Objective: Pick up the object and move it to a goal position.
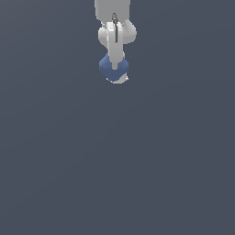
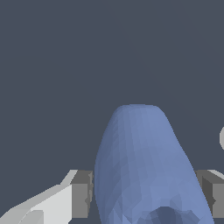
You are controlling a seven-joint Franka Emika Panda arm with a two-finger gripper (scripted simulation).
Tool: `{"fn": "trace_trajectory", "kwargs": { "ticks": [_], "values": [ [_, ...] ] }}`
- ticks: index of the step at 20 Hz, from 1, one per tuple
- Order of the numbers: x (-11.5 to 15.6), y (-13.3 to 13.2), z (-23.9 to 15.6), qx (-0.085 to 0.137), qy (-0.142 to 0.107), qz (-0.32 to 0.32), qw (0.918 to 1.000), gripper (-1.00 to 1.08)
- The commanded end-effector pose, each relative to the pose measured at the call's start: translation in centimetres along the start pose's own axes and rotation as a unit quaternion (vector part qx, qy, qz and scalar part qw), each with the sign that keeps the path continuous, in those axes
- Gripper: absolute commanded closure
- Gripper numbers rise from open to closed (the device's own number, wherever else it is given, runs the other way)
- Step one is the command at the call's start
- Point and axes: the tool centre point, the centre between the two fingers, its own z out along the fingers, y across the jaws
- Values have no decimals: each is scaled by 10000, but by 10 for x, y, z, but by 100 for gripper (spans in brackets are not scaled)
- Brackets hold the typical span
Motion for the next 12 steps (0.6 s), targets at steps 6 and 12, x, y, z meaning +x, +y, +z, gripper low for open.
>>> {"fn": "trace_trajectory", "kwargs": {
  "ticks": [6,12],
  "values": [
    [-4,24,-52,-5,3,-2,10000,108],
    [-6,32,-73,-5,-1,-7,10000,108]
  ]
}}
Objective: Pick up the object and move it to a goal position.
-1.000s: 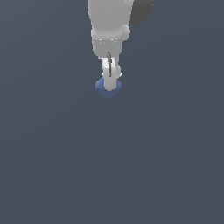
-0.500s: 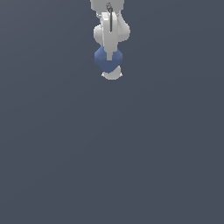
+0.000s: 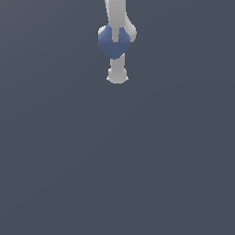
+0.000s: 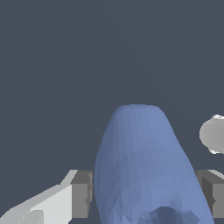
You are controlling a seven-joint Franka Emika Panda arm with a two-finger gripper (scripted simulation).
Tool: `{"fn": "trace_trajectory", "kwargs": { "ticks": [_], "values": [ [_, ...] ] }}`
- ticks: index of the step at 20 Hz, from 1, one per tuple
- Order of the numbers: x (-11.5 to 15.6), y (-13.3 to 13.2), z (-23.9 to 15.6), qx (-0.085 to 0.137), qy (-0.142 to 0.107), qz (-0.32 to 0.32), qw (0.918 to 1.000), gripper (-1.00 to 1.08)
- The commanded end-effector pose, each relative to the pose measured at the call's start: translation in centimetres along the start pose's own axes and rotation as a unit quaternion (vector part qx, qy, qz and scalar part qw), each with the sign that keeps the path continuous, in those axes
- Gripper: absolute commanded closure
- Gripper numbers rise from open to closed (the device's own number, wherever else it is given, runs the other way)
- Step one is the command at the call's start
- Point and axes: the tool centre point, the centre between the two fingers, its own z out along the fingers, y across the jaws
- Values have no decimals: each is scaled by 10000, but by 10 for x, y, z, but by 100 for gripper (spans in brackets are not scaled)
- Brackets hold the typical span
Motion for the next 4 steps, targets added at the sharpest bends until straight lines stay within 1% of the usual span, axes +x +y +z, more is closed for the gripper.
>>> {"fn": "trace_trajectory", "kwargs": {
  "ticks": [1,4],
  "values": [
    [-1,2,-6,-5,-2,-3,10000,108],
    [-1,3,-8,-5,-2,-3,10000,108]
  ]
}}
